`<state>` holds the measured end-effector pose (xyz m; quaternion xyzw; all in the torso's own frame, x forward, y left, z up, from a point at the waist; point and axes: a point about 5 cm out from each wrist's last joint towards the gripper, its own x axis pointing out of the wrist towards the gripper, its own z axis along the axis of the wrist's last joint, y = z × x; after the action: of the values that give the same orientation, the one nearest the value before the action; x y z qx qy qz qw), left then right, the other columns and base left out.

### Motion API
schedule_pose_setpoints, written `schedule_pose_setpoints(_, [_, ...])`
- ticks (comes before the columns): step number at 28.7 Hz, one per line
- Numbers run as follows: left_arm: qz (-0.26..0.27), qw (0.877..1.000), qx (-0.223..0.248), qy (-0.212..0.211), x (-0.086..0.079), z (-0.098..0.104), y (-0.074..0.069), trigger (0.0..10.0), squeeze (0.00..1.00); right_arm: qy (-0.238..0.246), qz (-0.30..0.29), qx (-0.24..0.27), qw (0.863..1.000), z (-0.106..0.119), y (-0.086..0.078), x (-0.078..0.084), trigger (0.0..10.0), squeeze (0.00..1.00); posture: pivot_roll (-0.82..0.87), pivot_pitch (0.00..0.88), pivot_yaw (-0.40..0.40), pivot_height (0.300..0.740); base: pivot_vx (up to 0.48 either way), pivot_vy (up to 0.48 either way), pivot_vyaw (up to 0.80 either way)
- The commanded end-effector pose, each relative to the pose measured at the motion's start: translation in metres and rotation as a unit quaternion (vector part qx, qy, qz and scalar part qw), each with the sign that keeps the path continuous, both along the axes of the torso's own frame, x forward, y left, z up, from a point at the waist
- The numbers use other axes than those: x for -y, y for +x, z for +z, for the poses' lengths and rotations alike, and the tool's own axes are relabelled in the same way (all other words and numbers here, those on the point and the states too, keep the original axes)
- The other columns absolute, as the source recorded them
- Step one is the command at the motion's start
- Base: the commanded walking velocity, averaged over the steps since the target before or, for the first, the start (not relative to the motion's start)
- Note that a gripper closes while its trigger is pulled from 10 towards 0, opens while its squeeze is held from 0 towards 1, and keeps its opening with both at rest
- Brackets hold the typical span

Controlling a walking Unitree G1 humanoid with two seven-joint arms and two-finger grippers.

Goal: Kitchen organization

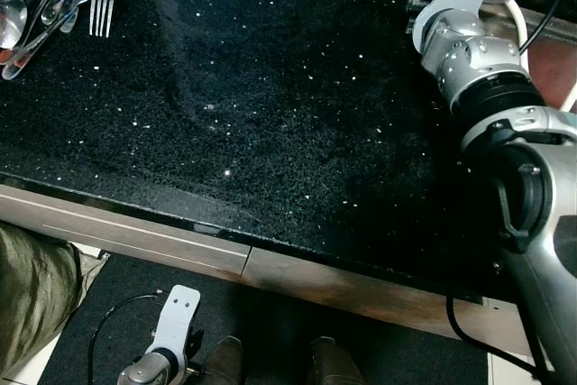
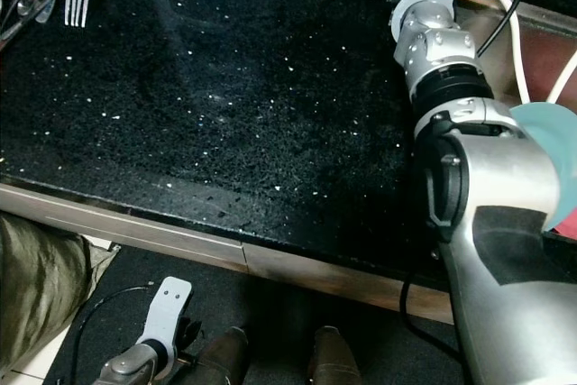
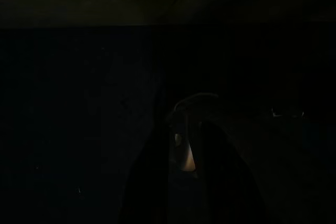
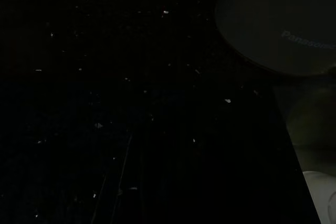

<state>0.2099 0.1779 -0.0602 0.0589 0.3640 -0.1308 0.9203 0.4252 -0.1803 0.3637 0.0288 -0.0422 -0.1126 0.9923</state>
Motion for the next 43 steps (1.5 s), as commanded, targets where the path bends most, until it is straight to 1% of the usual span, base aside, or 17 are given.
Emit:
schedule_pose_setpoints(1, [0.003,0.995,-0.099,0.015,-0.002,-0.028,-0.048,10.0,0.00,0.004,0.000,-0.057,0.998,-0.029,0.003,0.003,10.0,0.00,0.16,0.426,-0.152,0.740,0.000,0.000,0.00])
schedule_pose_setpoints(4, [0.004,0.995,-0.098,0.015,-0.002,-0.028,-0.047,10.0,0.00,-0.003,0.009,-0.061,0.998,-0.030,0.003,0.001,10.0,0.00,0.15,0.422,-0.156,0.740,0.000,0.000,0.00])
schedule_pose_setpoints(5, [0.004,0.995,-0.098,0.015,-0.001,-0.028,-0.047,10.0,0.00,-0.008,0.011,-0.064,0.998,-0.030,0.003,0.001,0.0,0.00,0.15,0.422,-0.157,0.740,0.000,0.000,0.00])
schedule_pose_setpoints(20, [0.006,0.995,-0.094,0.015,0.000,-0.028,-0.046,10.0,0.00,-0.007,0.020,-0.061,0.998,-0.028,0.003,0.000,0.0,0.00,0.15,0.410,-0.162,0.740,0.000,0.000,0.00])
schedule_pose_setpoints(22, [0.006,0.995,-0.094,0.015,0.000,-0.028,-0.046,10.0,0.00,-0.001,0.021,-0.057,0.998,-0.028,0.003,0.000,0.0,0.00,0.15,0.409,-0.162,0.740,0.000,0.000,0.00])
schedule_pose_setpoints(25, [0.007,0.996,-0.093,0.015,0.001,-0.028,-0.045,10.0,0.00,0.052,0.036,-0.027,0.998,-0.020,0.003,-0.002,0.0,0.00,0.15,0.403,-0.159,0.740,0.000,0.000,0.00])
schedule_pose_setpoints(26, [0.007,0.996,-0.093,0.015,0.001,-0.028,-0.045,10.0,0.00,0.052,0.036,-0.027,0.998,-0.020,0.003,-0.002,0.0,0.00,0.15,0.403,-0.159,0.740,0.000,0.000,0.00])
schedule_pose_setpoints(27, [0.007,0.996,-0.092,0.015,0.001,-0.027,-0.044,10.0,0.00,0.082,0.063,-0.003,0.995,-0.012,0.003,-0.005,0.0,0.00,0.15,0.399,-0.158,0.740,0.000,0.000,0.00])
schedule_pose_setpoints(28, [0.007,0.996,-0.092,0.015,0.001,-0.027,-0.043,10.0,0.00,0.100,0.087,0.010,0.991,-0.008,0.002,-0.008,0.0,0.00,0.15,0.395,-0.155,0.740,0.000,0.000,0.00])
schedule_pose_setpoints(29, [0.007,0.996,-0.092,0.015,0.001,-0.027,-0.043,10.0,0.00,0.100,0.087,0.010,0.991,-0.008,0.002,-0.008,0.0,0.00,0.15,0.395,-0.155,0.740,0.000,0.000,0.00])
schedule_pose_setpoints(31, [0.007,0.996,-0.091,0.015,0.001,-0.026,-0.041,10.0,0.00,0.121,0.137,0.035,0.982,0.000,0.002,-0.014,0.0,0.00,0.15,0.390,-0.151,0.740,0.000,0.000,0.00])
schedule_pose_setpoints(32, [0.007,0.996,-0.091,0.015,0.001,-0.026,-0.041,10.0,0.00,0.121,0.137,0.035,0.982,0.000,0.002,-0.014,0.0,0.00,0.15,0.390,-0.151,0.740,0.000,0.000,0.00])
schedule_pose_setpoints(34, [0.007,0.996,-0.089,0.015,0.001,-0.025,-0.037,10.0,0.00,0.136,0.192,0.054,0.971,0.008,0.000,-0.020,0.0,0.00,0.14,0.378,-0.143,0.740,0.000,0.000,0.00])
schedule_pose_setpoints(37, [0.007,0.996,-0.088,0.017,0.000,-0.024,-0.034,10.0,0.00,0.127,0.214,0.065,0.966,0.014,-0.001,-0.022,0.0,0.00,0.14,0.368,-0.136,0.740,0.000,0.000,0.00])
schedule_pose_setpoints(39, [0.007,0.996,-0.088,0.017,0.000,-0.023,-0.032,10.0,0.00,0.120,0.216,0.068,0.967,0.016,-0.002,-0.021,0.0,0.00,0.14,0.366,-0.135,0.740,0.000,0.000,0.00])
schedule_pose_setpoints(42, [0.006,0.996,-0.086,0.018,0.000,-0.022,-0.030,10.0,0.00,0.105,0.218,0.089,0.966,0.025,-0.004,-0.020,0.0,0.00,0.14,0.357,-0.132,0.740,0.000,0.000,0.00])
schedule_pose_setpoints(43, [0.005,0.996,-0.086,0.018,0.000,-0.022,-0.030,10.0,0.00,0.110,0.217,0.101,0.965,0.029,-0.005,-0.020,0.7,0.00,0.14,0.357,-0.132,0.740,0.000,0.000,0.00])
